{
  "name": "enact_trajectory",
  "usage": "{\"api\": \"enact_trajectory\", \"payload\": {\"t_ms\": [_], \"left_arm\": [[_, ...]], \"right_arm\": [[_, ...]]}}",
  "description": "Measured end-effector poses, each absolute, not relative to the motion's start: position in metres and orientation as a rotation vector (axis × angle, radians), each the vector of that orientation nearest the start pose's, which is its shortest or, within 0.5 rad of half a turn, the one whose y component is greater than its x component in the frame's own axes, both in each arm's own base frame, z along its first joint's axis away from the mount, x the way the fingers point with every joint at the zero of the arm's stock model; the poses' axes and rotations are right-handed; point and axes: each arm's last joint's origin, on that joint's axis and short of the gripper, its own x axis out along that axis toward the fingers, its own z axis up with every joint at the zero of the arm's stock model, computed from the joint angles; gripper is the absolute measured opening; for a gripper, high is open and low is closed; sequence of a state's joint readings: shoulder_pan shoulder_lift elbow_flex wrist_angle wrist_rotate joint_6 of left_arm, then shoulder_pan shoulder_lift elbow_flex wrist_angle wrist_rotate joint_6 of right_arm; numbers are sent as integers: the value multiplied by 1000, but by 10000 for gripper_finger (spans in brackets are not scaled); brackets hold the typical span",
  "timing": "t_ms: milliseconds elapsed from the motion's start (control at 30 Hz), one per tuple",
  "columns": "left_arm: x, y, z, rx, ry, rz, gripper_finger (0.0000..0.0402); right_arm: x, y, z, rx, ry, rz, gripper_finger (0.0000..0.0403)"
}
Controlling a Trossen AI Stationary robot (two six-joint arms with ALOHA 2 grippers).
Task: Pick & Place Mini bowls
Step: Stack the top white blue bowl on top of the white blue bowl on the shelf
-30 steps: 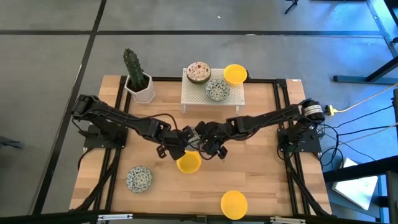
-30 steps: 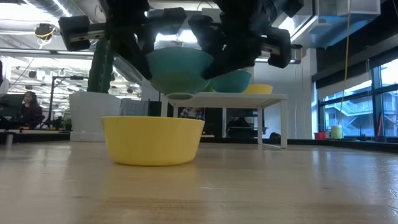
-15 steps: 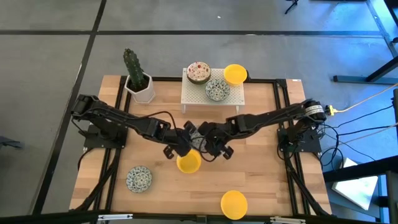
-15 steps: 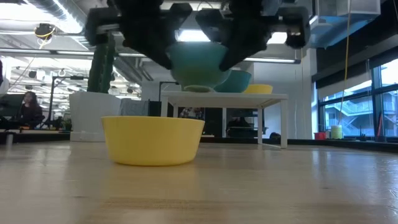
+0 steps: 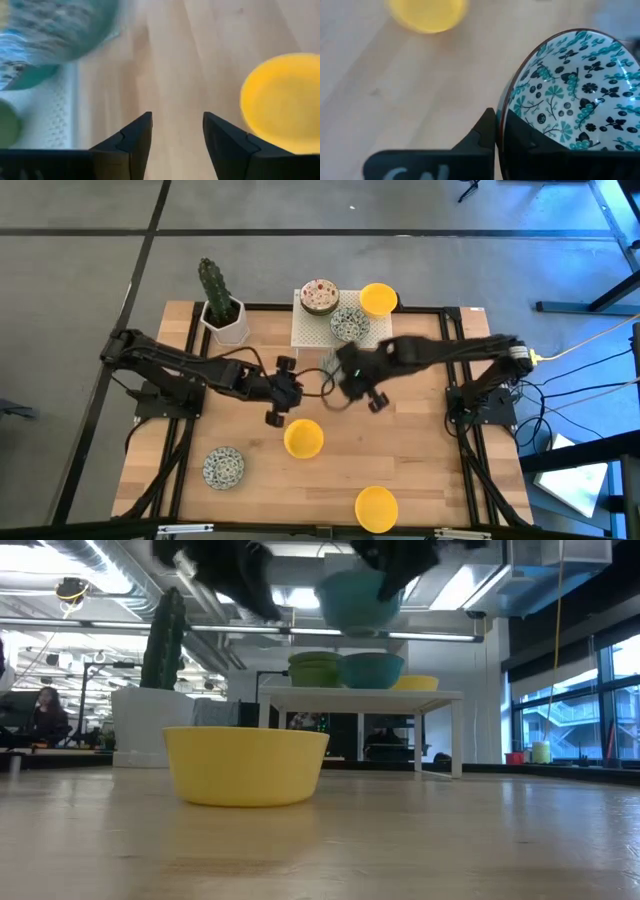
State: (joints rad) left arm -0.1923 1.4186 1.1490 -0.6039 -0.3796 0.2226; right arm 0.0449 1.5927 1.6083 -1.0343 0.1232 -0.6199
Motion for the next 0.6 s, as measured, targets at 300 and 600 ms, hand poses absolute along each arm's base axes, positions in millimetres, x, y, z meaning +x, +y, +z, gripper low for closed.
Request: {"api": "enact_trajectory", "payload": {"t_ms": [300, 600], "left_arm": [[261, -35, 330, 302, 636, 180, 176], [247, -17, 282, 226, 684, 448, 176]], "right_arm": [[293, -32, 377, -617, 985, 11, 16], [286, -87, 375, -474, 928, -23, 16]]}}
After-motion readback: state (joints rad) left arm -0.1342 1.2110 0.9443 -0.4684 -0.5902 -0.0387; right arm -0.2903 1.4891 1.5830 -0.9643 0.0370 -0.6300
